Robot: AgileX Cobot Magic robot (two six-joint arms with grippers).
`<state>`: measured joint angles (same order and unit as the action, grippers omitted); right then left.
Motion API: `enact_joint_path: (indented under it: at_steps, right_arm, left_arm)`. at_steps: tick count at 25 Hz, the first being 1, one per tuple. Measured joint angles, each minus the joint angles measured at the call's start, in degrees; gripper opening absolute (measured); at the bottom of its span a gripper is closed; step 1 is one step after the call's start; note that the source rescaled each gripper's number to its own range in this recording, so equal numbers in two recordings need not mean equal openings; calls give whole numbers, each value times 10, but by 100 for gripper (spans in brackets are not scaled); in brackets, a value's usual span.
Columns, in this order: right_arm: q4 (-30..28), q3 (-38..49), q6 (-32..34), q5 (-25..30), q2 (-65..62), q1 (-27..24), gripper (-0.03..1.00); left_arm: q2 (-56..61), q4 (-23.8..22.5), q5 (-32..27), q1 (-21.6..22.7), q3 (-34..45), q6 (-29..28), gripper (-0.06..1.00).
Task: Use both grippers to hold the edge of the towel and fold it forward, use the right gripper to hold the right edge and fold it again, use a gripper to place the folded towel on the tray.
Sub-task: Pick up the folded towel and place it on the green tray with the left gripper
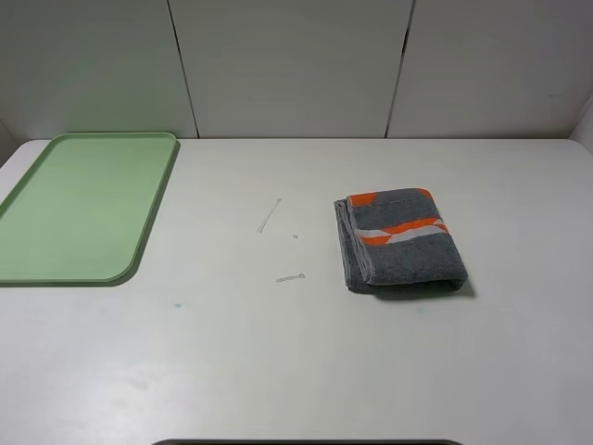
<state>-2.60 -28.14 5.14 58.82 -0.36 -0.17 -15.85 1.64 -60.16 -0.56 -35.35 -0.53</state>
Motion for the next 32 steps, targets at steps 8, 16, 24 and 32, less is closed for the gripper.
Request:
enact_joint_path:
  at_steps: [8, 16, 24, 32]
  right_arm:
    - [0, 0, 0, 0, 0, 0, 100]
    - [0, 0, 0, 0, 0, 0, 100]
    - [0, 0, 0, 0, 0, 0, 100]
    - [0, 0, 0, 0, 0, 0, 100]
  left_arm:
    - [-178, 9, 51, 0, -56, 35, 100]
    - [-296, 56, 84, 0, -98, 71, 100]
    - [-443, 167, 188, -42, -98, 155, 100]
    - [-587, 167, 265, -168, -143, 119, 100]
